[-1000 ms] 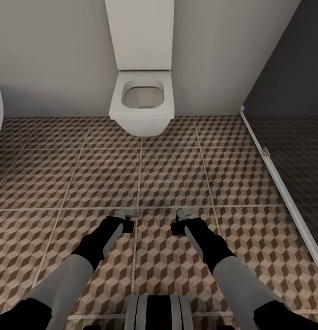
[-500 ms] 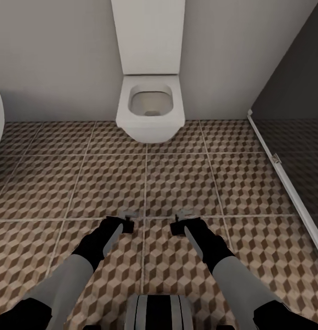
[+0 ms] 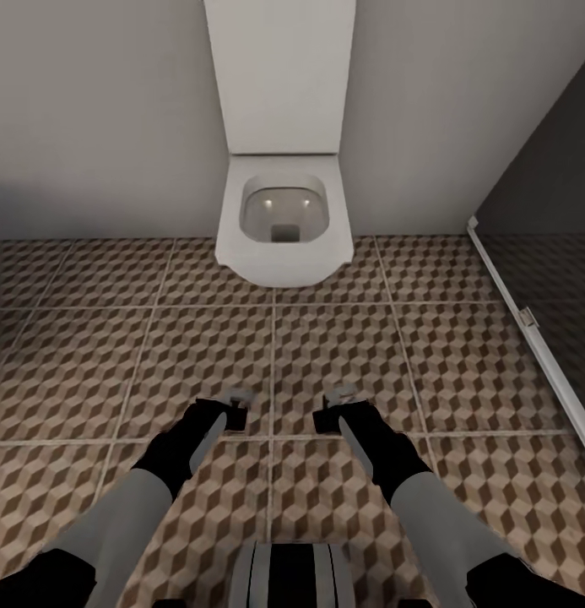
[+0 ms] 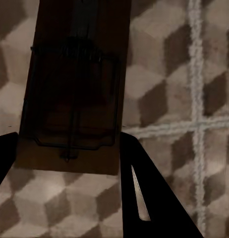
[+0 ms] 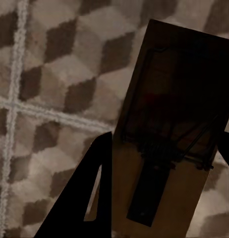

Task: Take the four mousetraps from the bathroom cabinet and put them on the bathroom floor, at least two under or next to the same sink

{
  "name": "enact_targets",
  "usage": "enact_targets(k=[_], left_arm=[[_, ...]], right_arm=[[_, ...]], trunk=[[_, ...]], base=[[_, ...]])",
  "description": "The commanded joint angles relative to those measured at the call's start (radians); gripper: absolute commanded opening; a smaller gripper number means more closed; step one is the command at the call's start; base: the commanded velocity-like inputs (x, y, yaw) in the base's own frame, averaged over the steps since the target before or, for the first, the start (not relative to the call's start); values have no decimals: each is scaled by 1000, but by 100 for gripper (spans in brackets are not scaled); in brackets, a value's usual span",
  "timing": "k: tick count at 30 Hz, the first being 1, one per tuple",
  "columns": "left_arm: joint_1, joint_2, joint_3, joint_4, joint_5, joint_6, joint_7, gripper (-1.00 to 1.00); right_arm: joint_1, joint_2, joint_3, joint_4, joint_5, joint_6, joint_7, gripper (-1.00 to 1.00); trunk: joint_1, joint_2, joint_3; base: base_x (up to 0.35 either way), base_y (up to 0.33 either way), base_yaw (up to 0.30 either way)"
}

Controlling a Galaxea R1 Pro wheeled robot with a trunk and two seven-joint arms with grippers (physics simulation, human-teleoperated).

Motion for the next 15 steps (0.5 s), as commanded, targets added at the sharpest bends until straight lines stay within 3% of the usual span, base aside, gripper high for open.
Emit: enact_targets(k=[1,15], left_arm=[[0,0,-4,-1,9,3,8,-100],[0,0,-4,2,9,3,8,-100]], right_arm=[[0,0,1,-1,-10,4,0,-100],[0,1,1,-1,-10,4,0,-100]], trunk=[[0,0,-1],[0,0,-1]], base=[[326,1,0],[328,0,0]])
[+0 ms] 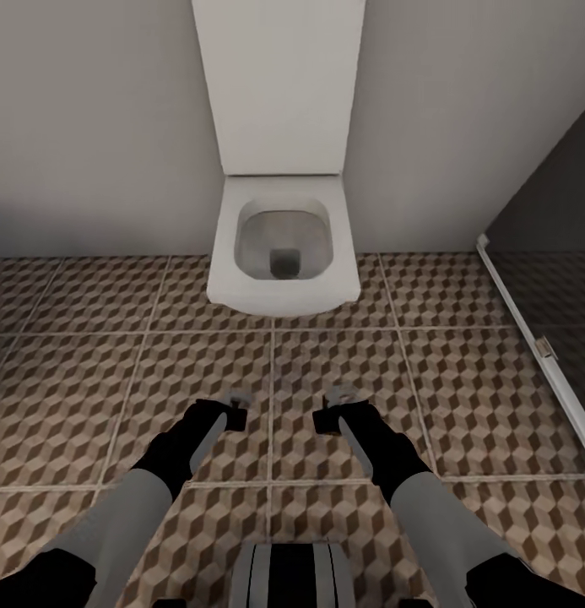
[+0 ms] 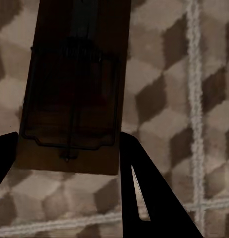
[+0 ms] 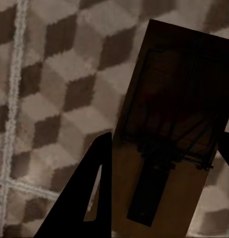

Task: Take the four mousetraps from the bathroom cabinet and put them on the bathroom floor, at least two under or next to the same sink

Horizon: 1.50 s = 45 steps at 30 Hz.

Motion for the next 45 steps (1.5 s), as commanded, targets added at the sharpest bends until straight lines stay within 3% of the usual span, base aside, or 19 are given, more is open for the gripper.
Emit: enact_targets(k=[1,12,26,39,45], left_arm=[[0,1,-3,-1,9,4,8,-100],[0,1,-4,-1,9,3,7,-100],[0,1,-4,-3,9,3,7,-100],[0,1,-4,-3,9,3,7,-100],[0,1,-4,-4,9,3,7,-100]], right_arm=[[0,0,1,-1,-10,4,-1,-100],[0,0,3,-1,-9,4,0,-100],[0,0,3,-1,-10,4,0,-100],[0,0,3,-1,-8,4,0,-100],[0,0,3,-1,-8,4,0,-100]], trunk=[[0,0,-1],[0,0,-1],[0,0,-2],[6,-3,-68],[6,-3,-77]], base=[[330,26,0],[306,64,0],[21,5,0],[0,0,0],[0,0,0]])
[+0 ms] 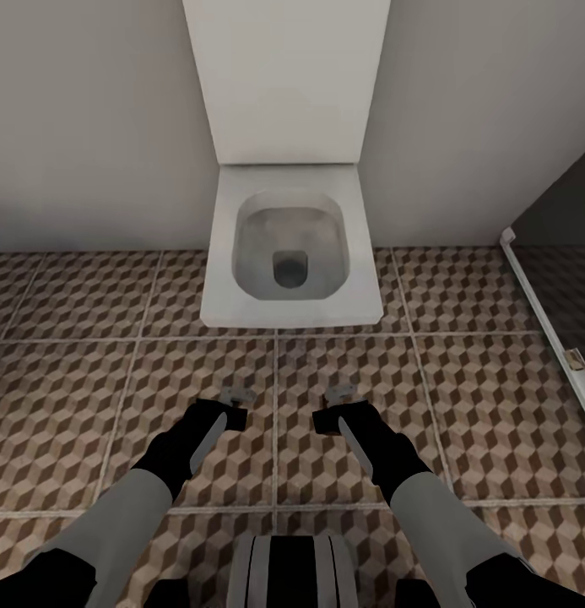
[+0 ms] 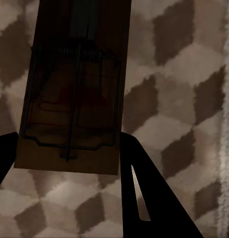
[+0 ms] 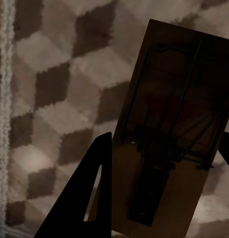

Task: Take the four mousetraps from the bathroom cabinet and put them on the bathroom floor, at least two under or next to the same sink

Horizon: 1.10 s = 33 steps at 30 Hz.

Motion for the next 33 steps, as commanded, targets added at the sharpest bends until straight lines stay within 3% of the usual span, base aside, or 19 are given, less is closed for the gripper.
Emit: enact_targets(k=[1,10,16,22,33], left_arm=[[0,1,-3,-1,9,3,8,-100],[0,1,-3,-1,9,3,8,-100],[0,1,-3,0,9,3,8,-100],[0,1,-3,0,9,3,9,-100],[0,1,-3,0,9,3,10,-100]], right_arm=[[0,0,1,-1,-10,4,-1,-100],[0,0,1,-1,-10,3,0,-100],[0,0,1,-1,-10,3,0,-100],[0,0,1,-1,-10,3,0,-100],[0,0,1,-1,-10,3,0,-100]], trunk=[[0,0,-2],[0,0,-4],[3,-2,-30],[3,-2,-38],[3,-2,-41]], base=[[0,0,0],[0,0,0],[0,0,0],[0,0,0],[0,0,0]])
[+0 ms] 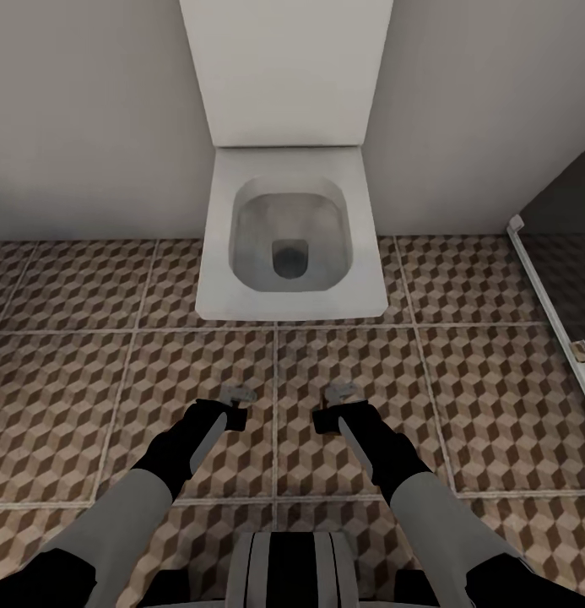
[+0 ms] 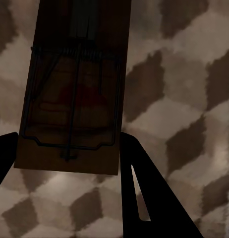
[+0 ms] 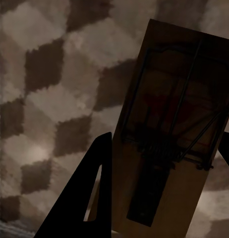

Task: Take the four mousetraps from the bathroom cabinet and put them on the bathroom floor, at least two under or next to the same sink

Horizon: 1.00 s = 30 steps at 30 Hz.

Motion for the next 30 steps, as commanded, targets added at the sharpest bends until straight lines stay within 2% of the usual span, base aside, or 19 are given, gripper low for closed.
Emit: enact_targets(k=[1,13,23,30], left_arm=[[0,1,-3,-1,9,3,8,-100],[0,1,-3,-1,9,3,8,-100],[0,1,-3,0,9,3,8,-100],[0,1,-3,0,9,3,8,-100]], right_arm=[[0,0,1,-1,-10,4,0,-100],[0,-1,2,-1,-8,4,0,-100],[0,0,3,-1,-8,4,0,-100],[0,-2,3,-1,-8,4,0,-100]], trunk=[[0,0,-1],[0,0,-1],[0,0,-1],[0,0,-1]], base=[[0,0,0],[4,0,0],[188,0,0],[47,0,0]])
